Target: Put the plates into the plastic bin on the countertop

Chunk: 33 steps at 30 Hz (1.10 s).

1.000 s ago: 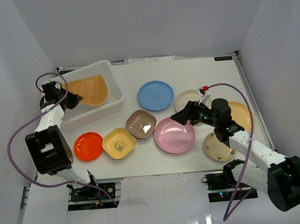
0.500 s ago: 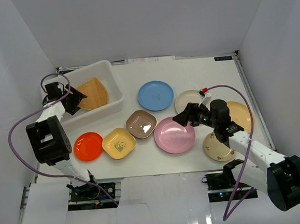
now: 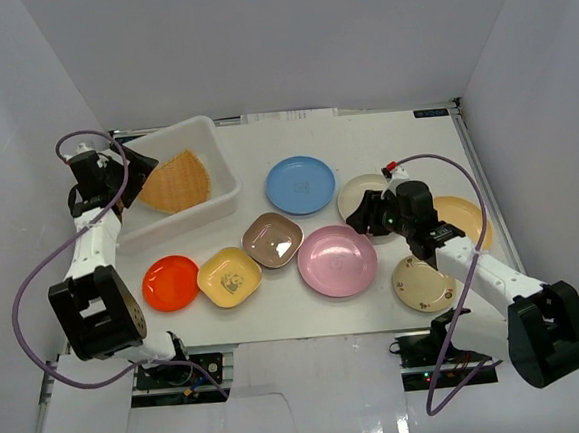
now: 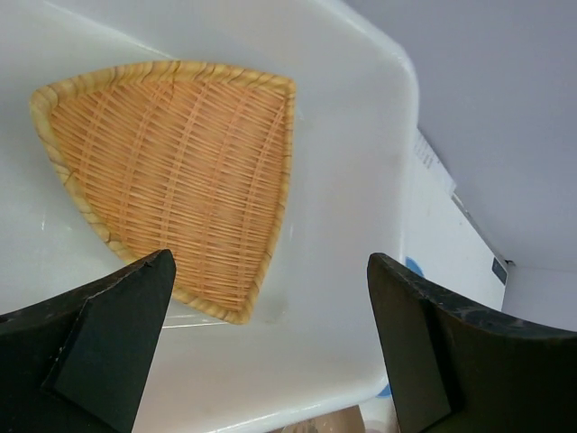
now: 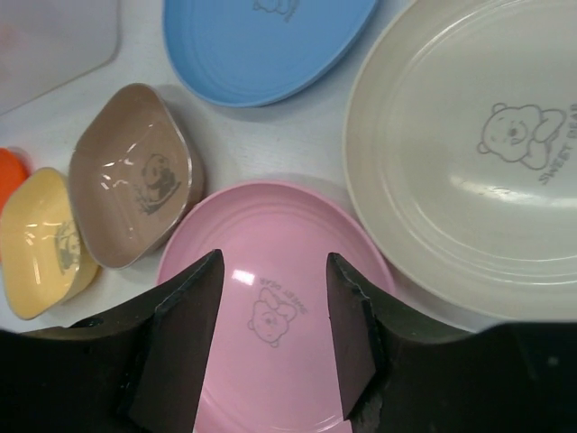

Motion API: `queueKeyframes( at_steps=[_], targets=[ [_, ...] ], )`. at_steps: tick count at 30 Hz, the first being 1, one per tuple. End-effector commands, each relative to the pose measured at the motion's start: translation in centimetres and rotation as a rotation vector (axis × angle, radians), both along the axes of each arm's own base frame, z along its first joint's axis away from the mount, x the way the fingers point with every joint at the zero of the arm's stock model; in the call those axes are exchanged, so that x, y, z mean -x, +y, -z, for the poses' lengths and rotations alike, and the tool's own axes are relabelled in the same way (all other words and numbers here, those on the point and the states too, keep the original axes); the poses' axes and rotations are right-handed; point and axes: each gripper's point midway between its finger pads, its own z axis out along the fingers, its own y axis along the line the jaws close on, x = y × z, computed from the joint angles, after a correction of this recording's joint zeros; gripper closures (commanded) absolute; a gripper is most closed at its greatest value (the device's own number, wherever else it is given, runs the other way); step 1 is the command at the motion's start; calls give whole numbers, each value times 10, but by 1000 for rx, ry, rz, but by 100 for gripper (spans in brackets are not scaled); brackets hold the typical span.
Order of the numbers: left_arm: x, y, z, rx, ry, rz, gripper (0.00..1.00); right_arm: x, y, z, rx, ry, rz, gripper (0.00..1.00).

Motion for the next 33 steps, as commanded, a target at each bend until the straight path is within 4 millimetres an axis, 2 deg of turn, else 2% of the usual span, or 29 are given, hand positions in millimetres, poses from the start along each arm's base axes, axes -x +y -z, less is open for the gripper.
queueKeyframes(
  at_steps=[1,3,5,6,7,8,11,12,13,14,15,16,17,18,19,20,23,24,25,26,27,28,29,30,31,32,33],
  targets=[
    [10,-10,-29,-11,-91,17,2,-19,-13,-9,96,-52,62,46],
    [14,-15,-34,-25,-111,16,2,-26,-22,-5,141,-48,104,48],
    [20,-27,-49,-45,-149,38,2,-33,-26,-7,182,-63,120,49],
    [22,-31,-52,-63,-158,43,3,-35,-27,-2,204,-47,119,50],
    [24,-47,-54,-76,-166,75,4,-38,-28,-1,226,-47,109,50],
    [28,-56,-64,-100,-193,89,5,-41,-26,-2,234,-51,100,50],
    [38,-113,-72,-169,-232,200,8,-48,-17,2,266,-27,47,50],
    [45,-146,-70,-188,-240,284,10,-49,-6,5,261,-12,-3,48],
    [48,-157,-67,-212,-237,301,11,-51,-1,6,277,-13,-27,47],
    [51,-169,-63,-226,-232,331,12,-53,3,17,304,12,-45,46],
    [60,-193,-61,-236,-235,394,13,-56,12,13,319,7,-67,45],
    [63,-201,-55,-245,-225,418,13,-58,15,16,346,11,-85,45],
    [66,-211,-51,-248,-220,447,14,-60,18,30,370,46,-101,44],
    [72,-225,-47,-254,-215,484,16,-64,24,27,378,49,-113,44],
    [73,-227,-43,-274,-202,487,16,-66,26,31,382,57,-120,45],
    [77,-241,-41,-278,-200,527,18,-69,24,42,416,75,-105,46],
    [81,-263,-38,-313,-199,593,21,-75,20,43,451,72,-78,47],
    [83,-282,-24,-332,-169,649,22,-76,19,42,447,67,-65,47],
    [84,-291,-16,-365,-148,688,24,-77,16,38,451,52,-46,48],
    [79,-304,-25,-375,-165,712,24,-76,14,38,457,51,-37,49],
    [79,-323,-1,-405,-111,770,24,-76,10,36,458,48,-21,50],
    [80,-332,7,-430,-84,798,25,-72,5,32,463,36,-3,51],
    [76,-349,-2,-464,-118,834,26,-70,0,30,466,31,17,53],
    [74,-356,6,-488,-105,862,27,-68,-4,28,459,29,41,55],
    [71,-366,29,-520,-59,893,28,-67,-10,16,447,2,69,57],
    [72,-375,36,-567,-59,926,30,-62,-19,20,447,9,89,60],
    [65,-386,31,-588,-82,941,30,-60,-25,18,439,6,107,62]
  ],
)
